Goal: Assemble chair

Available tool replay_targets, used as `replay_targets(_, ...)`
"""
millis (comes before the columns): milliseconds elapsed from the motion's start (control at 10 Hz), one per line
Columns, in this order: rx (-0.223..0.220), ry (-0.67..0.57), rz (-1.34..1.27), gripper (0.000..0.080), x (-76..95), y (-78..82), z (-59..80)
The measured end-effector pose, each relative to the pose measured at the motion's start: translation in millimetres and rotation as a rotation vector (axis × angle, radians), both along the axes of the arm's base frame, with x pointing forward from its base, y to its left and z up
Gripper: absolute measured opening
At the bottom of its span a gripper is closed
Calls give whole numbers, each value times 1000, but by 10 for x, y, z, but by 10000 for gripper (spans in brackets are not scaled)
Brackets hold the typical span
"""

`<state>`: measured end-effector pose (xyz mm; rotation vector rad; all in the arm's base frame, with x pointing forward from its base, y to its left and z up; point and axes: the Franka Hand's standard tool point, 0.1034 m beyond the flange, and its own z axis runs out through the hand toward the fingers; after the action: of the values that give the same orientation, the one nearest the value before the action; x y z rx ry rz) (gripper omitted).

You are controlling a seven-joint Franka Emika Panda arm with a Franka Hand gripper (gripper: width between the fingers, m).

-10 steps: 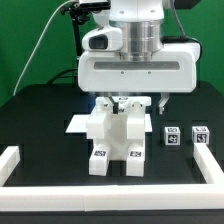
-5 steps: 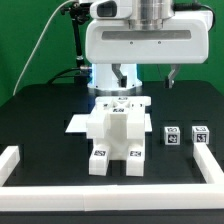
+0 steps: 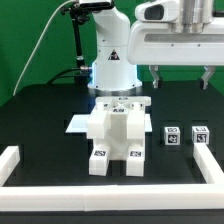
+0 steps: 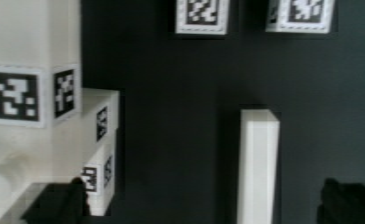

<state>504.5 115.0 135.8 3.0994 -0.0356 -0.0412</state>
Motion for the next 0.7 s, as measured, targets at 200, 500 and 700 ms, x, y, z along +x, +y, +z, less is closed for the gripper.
replay_targets(200, 8, -15, -16, 649, 19, 24, 84)
replay_targets(500, 26, -60, -21, 649, -52, 63, -73)
replay_targets(700, 52, -35, -33, 649, -327, 236, -385)
